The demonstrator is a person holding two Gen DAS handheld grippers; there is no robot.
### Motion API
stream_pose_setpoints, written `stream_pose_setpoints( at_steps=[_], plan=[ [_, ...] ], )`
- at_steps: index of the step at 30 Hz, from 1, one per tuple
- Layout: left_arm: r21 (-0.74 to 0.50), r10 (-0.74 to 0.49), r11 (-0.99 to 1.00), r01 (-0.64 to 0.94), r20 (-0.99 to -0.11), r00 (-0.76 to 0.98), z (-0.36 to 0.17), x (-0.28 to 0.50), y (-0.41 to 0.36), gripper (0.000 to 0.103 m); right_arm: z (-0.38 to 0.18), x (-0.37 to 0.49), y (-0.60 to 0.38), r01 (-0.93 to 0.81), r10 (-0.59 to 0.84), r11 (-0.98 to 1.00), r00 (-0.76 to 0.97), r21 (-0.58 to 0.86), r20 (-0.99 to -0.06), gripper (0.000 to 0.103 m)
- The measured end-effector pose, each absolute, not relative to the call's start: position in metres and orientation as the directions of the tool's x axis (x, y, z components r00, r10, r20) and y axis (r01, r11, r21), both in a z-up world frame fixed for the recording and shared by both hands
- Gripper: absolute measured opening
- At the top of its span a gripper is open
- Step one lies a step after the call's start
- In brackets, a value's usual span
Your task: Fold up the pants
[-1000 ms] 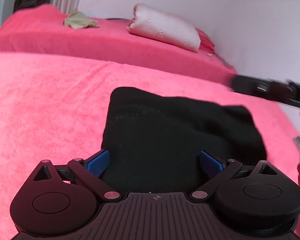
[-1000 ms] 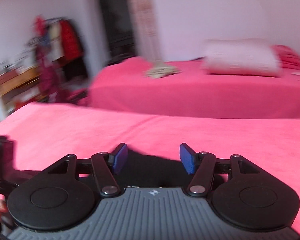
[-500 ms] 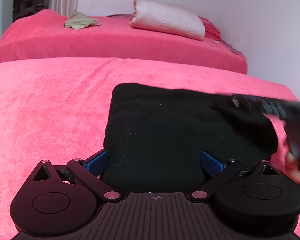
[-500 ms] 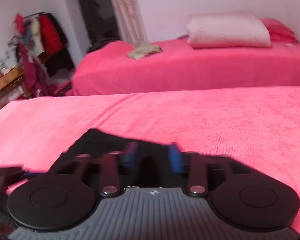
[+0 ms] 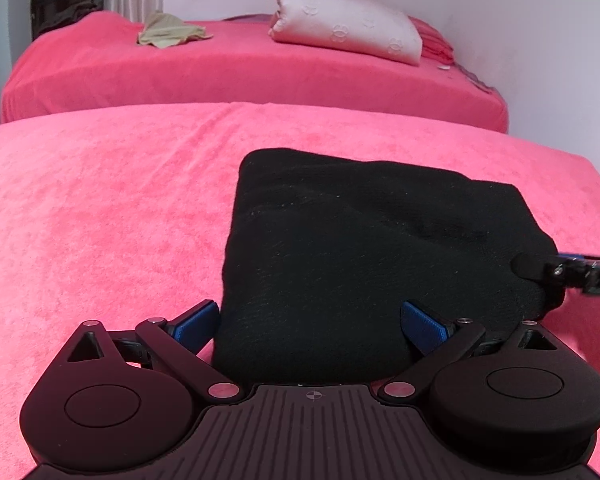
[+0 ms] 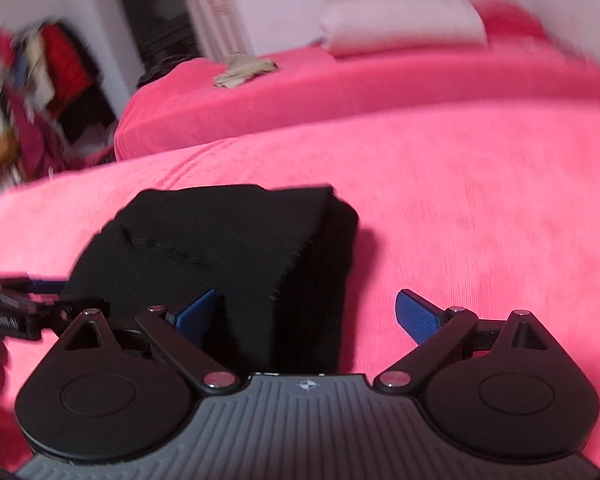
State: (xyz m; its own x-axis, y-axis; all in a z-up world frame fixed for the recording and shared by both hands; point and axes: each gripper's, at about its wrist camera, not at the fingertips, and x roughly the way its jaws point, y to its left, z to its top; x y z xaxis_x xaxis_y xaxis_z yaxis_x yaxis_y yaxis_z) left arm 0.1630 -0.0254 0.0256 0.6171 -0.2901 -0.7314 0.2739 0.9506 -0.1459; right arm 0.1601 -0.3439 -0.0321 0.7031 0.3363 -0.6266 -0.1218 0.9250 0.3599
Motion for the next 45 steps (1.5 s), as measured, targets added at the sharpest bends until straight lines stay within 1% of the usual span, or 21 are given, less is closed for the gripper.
stream_pose_setpoints(
  at_steps=[4,9,13,17,20,22,23,24,25,28,29,34,36,38,39,40,41,42,43,44,45],
  plan=[
    [-0.136,-0.276,0.955,0.264,-0.734,0.62,0.033,0.165,-0.021,0.103,-0.032,0.165,-0.353,-0.071,0.379,0.888,0.671,0.453,-0.637,0.097],
    [-0.157,-0.283,0.956,0.249,-0.72,0.634,0.043,0.175,-0.013,0.103,-0.032,0.169,-0.355,-0.074,0.453,0.84,0.64,0.537,-0.62,0.097],
    [-0.177,-0.285,0.957,0.232,-0.734,0.616,0.038,0.192,-0.011,0.103,-0.035,0.175,-0.352,-0.072,0.475,0.827,0.621,0.558,-0.623,0.098],
    [-0.272,-0.366,0.93,0.249,-0.759,0.539,0.021,0.209,-0.008,0.103,-0.037,0.18,-0.348,-0.091,0.483,0.829,0.614,0.552,-0.624,0.1],
    [-0.371,-0.455,0.89,0.265,-0.753,0.475,0.004,0.22,-0.007,0.103,-0.039,0.185,-0.344,-0.106,0.488,0.828,0.619,0.551,-0.615,0.099],
    [-0.448,-0.515,0.857,0.253,-0.738,0.437,-0.008,0.228,-0.005,0.103,-0.041,0.189,-0.338,-0.112,0.471,0.84,0.638,0.531,-0.609,0.088],
    [-0.469,-0.53,0.847,0.25,-0.724,0.441,-0.009,0.228,-0.004,0.103,-0.042,0.189,-0.336,-0.108,0.456,0.846,0.654,0.523,-0.604,0.086],
    [-0.477,-0.536,0.843,0.248,-0.716,0.447,-0.007,0.228,-0.004,0.103,-0.042,0.187,-0.335,-0.11,0.447,0.85,0.67,0.516,-0.593,0.08],
    [-0.484,-0.545,0.838,0.253,-0.709,0.449,-0.004,0.226,-0.006,0.103,-0.042,0.185,-0.334,-0.132,0.461,0.842,0.678,0.522,-0.572,0.063],
    [-0.459,-0.555,0.832,0.312,-0.676,0.486,0.023,0.22,-0.02,0.103,-0.033,0.181,-0.342,-0.149,0.485,0.817,0.699,0.556,-0.525,0.055],
    [-0.449,-0.564,0.826,0.342,-0.659,0.498,0.034,0.218,-0.027,0.103,-0.027,0.182,-0.347,-0.156,0.495,0.806,0.707,0.571,-0.505,0.054],
    [-0.402,-0.606,0.795,0.455,-0.575,0.551,0.086,0.233,-0.071,0.103,0.022,0.198,-0.388,-0.168,0.446,0.814,0.793,0.556,-0.415,0.053],
    [-0.379,-0.61,0.791,0.481,-0.551,0.569,0.096,0.244,-0.089,0.103,0.041,0.209,-0.407,-0.169,0.422,0.818,0.826,0.549,-0.374,0.053],
    [-0.361,-0.603,0.796,0.486,-0.543,0.585,0.096,0.258,-0.108,0.103,0.049,0.223,-0.421,-0.164,0.395,0.835,0.844,0.525,-0.363,0.054],
    [-0.334,-0.58,0.813,0.477,-0.55,0.601,0.091,0.265,-0.117,0.103,0.045,0.231,-0.427,-0.15,0.373,0.846,0.852,0.511,-0.368,0.059],
    [-0.277,-0.535,0.84,0.467,-0.567,0.627,0.083,0.273,-0.128,0.103,0.036,0.24,-0.432,-0.122,0.339,0.864,0.857,0.488,-0.387,0.07],
    [-0.188,-0.458,0.879,0.439,-0.594,0.661,0.072,0.28,-0.14,0.103,0.023,0.25,-0.434,-0.07,0.288,0.888,0.854,0.454,-0.432,0.075],
    [-0.094,-0.356,0.916,0.391,-0.639,0.682,0.057,0.287,-0.15,0.103,0.008,0.259,-0.437,-0.001,0.226,0.91,0.839,0.414,-0.496,0.077],
    [-0.028,-0.283,0.931,0.365,-0.688,0.668,0.041,0.296,-0.16,0.103,-0.007,0.266,-0.44,0.06,0.173,0.925,0.813,0.375,-0.556,0.074],
    [0.012,-0.237,0.934,0.358,-0.73,0.642,0.027,0.302,-0.167,0.103,-0.02,0.27,-0.444,0.109,0.134,0.93,0.789,0.352,-0.599,0.072],
    [0.002,-0.247,0.931,0.365,-0.731,0.636,0.021,0.303,-0.168,0.103,-0.029,0.268,-0.449,0.128,0.135,0.918,0.789,0.375,-0.6,0.076]
  ],
)
